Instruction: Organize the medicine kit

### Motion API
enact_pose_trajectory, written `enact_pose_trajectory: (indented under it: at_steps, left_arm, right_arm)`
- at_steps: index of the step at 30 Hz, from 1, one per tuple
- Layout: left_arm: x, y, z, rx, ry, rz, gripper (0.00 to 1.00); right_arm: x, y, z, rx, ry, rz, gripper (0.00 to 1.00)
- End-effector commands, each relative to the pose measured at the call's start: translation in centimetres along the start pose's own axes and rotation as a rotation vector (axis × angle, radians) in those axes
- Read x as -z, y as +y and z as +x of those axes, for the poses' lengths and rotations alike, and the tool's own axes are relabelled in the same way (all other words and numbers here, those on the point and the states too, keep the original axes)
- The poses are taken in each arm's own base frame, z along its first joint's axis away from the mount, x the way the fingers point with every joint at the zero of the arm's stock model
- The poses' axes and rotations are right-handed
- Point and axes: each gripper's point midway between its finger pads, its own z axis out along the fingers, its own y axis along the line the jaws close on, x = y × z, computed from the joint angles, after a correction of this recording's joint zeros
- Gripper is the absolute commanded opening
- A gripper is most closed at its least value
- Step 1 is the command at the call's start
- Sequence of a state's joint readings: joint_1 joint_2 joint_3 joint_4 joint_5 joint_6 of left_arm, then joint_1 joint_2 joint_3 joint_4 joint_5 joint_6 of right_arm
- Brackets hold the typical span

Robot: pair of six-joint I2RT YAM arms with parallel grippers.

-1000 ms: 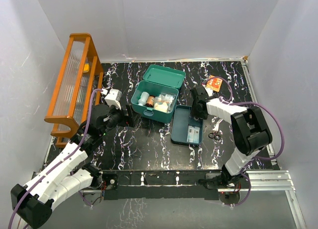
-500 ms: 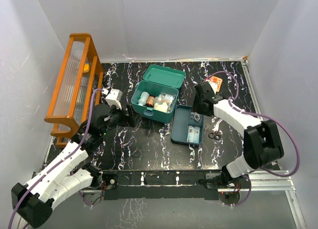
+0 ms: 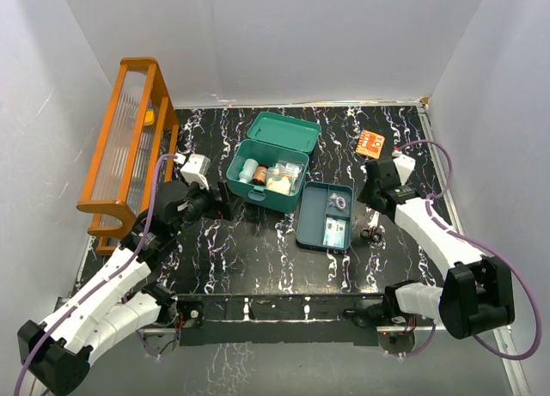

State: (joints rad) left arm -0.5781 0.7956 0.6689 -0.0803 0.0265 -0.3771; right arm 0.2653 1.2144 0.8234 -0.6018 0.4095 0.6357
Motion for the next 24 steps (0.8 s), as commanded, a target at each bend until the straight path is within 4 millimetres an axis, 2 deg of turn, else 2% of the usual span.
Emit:
enact_pose_trajectory:
  at_steps: [1,7,13,18,24]
  left_arm:
    - [0.4,-1.1,-0.8,-0.011,-0.043,0.058,0.79]
    - [0.5,-1.2,-0.9,-0.007,-0.043,0.067,0.79]
    - [0.6,-1.3,-1.0,-0.007,-0.046,0.071,0.79]
    - [0.9,-1.3,-1.0,-0.005,-0.054,0.069,0.79]
    - [1.1,-1.3,-1.1,-0.004,-0.056,0.069,0.79]
  right_arm:
    - [-0.9,-2.3,-0.5,-0.106,-0.011,0.038,0.52]
    - [-3.6,-3.8,0.9,-0.142,0.085,0.036,0.53]
    - [-5.4,-3.4,1.4,-0.095,0.135,0.036,0.53]
    - [-6.4,-3.6,0.9,-0.082,0.135,0.062,0.52]
    - [-7.6,-3.6,0.0,-0.068,0.119,0.075,0.45]
